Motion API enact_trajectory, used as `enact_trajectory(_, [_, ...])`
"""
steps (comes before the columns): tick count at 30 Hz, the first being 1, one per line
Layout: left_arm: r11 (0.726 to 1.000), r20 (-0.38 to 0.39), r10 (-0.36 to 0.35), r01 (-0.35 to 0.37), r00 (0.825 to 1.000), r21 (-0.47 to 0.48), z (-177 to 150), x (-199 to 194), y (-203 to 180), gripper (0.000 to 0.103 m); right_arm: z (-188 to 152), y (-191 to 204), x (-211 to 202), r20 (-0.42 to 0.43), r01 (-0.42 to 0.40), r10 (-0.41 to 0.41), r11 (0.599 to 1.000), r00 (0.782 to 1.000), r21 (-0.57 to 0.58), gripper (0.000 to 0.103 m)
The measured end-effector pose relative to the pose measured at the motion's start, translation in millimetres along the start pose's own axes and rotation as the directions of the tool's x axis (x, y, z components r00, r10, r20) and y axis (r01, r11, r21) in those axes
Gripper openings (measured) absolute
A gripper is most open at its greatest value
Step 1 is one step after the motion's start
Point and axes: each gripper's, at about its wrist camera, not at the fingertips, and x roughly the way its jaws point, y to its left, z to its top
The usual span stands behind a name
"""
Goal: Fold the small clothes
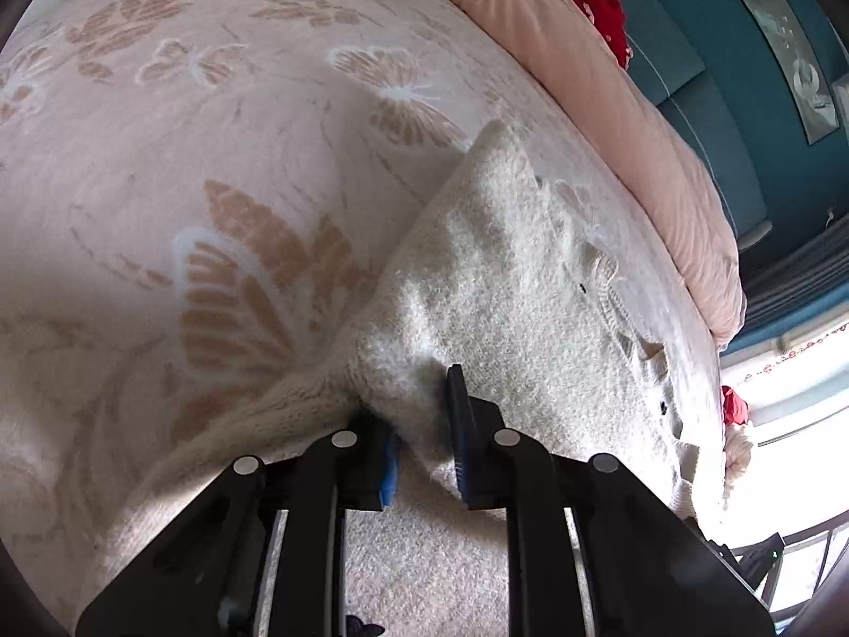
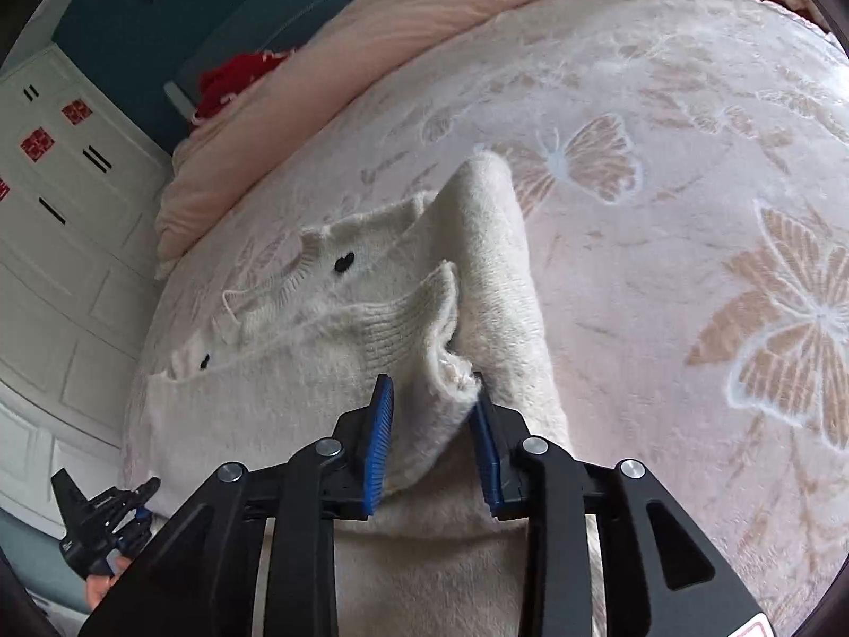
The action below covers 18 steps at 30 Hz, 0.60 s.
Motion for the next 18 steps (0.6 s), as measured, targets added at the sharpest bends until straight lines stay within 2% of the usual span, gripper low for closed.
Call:
enact_trajectory(1, [1.0, 0.005, -0.002, 0.002, 1.0, 0.005, -1, -2, 0, 0.017, 2, 5, 5, -0.021, 0.011, -0.012, 1.0, 1.0, -0.022, 0.01])
enact_trajectory(2, [1.0, 0.014, 0.007, -0.007, 1.0, 0.023, -2, -3, 1, 0.017, 3, 11, 3, -0.011, 0.024, -0.024, 0.999, 1.0, -0.045, 0.01])
enact_trajectory(4, [0.999, 0.038, 0.019, -0.021, 0.999, 0.041, -3, -6, 0, 0.017, 5, 23, -17, 0.078, -0.035, 0.041, 0.997, 0.996, -0.074, 0.009])
enact_trajectory(6, [0.997, 0.069, 0.044, -0.048, 0.997, 0.067, -2, -6, 0, 0.017, 8, 27, -39, 0.168, -0.088, 0.1, 0.993, 0.981, -0.076, 0.009])
enact_trajectory(7, [0.995, 0.069, 0.062, -0.067, 0.996, 0.077, -3, -2, 0, 0.017, 8, 23, -35, 0.174, -0.049, 0.064, 0.995, 0.983, -0.086, 0.009])
enact_trajectory(8, [0.994, 0.061, 0.066, -0.071, 0.996, 0.086, -3, 2, 2, 0.017, 7, 14, -18, 0.118, 0.017, -0.006, 0.996, 0.993, -0.09, 0.009])
enact_trajectory(10, [0.99, 0.064, 0.071, -0.078, 0.995, 0.114, -6, 2, 0, 0.017, -3, -5, 12, -0.014, 0.08, -0.082, 0.993, 0.997, -0.092, 0.008])
enact_trajectory(13, [0.985, 0.032, 0.045, -0.05, 0.998, 0.164, -7, -11, -7, 0.019, -6, -3, -7, 0.037, 0.072, -0.069, 0.991, 0.997, -0.112, 0.013])
enact_trajectory(14, [0.979, 0.015, 0.042, -0.044, 0.999, 0.197, -9, -21, -8, 0.02, -6, 0, -16, 0.05, 0.085, -0.08, 0.99, 0.996, -0.109, 0.019])
enact_trajectory(15, [0.974, 0.017, 0.052, -0.054, 0.999, 0.222, -10, -31, -7, 0.021, -7, 5, -26, 0.08, 0.115, -0.105, 0.985, 0.991, -0.129, 0.02])
enact_trajectory(17, [0.96, 0.061, 0.074, -0.088, 0.995, 0.267, -12, -56, -7, 0.023, -9, 17, -45, 0.162, 0.203, -0.173, 0.959, 0.972, -0.197, 0.022])
enact_trajectory(18, [0.951, 0.091, 0.082, -0.105, 0.992, 0.289, -9, -70, -10, 0.023, -8, 23, -54, 0.199, 0.218, -0.174, 0.949, 0.964, -0.226, 0.021])
